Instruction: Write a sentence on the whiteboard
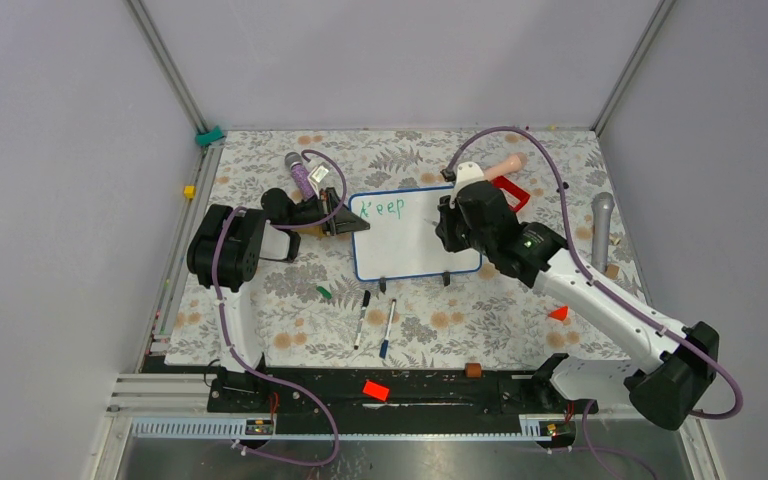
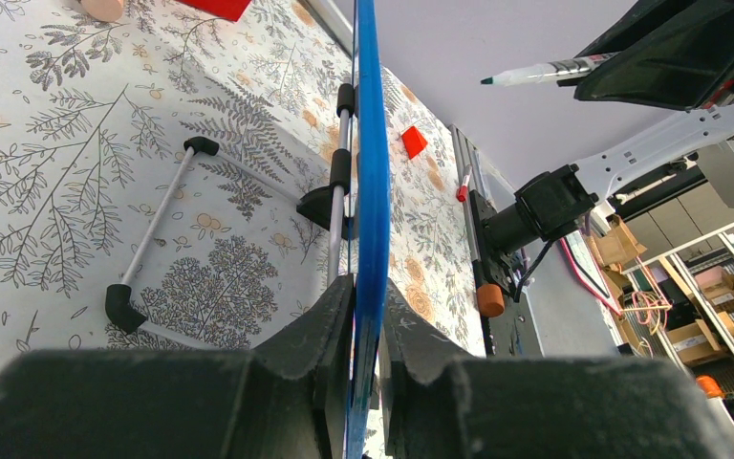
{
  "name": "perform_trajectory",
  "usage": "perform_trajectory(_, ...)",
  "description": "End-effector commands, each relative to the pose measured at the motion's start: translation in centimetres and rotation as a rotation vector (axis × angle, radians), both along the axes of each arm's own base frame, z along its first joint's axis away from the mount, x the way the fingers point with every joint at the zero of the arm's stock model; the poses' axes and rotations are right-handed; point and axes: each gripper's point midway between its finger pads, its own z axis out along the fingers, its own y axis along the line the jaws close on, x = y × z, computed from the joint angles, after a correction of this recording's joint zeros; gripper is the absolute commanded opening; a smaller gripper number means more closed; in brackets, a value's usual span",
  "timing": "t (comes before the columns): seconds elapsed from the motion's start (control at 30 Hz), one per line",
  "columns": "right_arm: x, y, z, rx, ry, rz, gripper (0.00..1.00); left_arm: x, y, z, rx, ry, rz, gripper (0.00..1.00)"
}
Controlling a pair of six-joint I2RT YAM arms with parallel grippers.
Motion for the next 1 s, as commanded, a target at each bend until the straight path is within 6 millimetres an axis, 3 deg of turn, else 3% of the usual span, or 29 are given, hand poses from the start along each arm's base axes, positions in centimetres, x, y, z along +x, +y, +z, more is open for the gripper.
perform_trajectory(0.0, 1.1, 1.3, 2.1, 0.053, -0.039, 0.008, 0.00, -0.3, -0.4, 1.5, -0.006, -0.093, -0.037, 0.15)
perform_trajectory(0.47, 2.3, 1.9, 2.8, 0.030, -0.085, 0.028, 0.00, -0.4, -0.5, 1.6, -0.006, -0.094, -0.038, 0.15)
perform_trajectory(0.97, 2.4, 1.7, 2.1, 0.000, -0.091, 0.041, 0.00, -0.3, -0.6, 1.5, -0.006, -0.098, -0.038, 0.15)
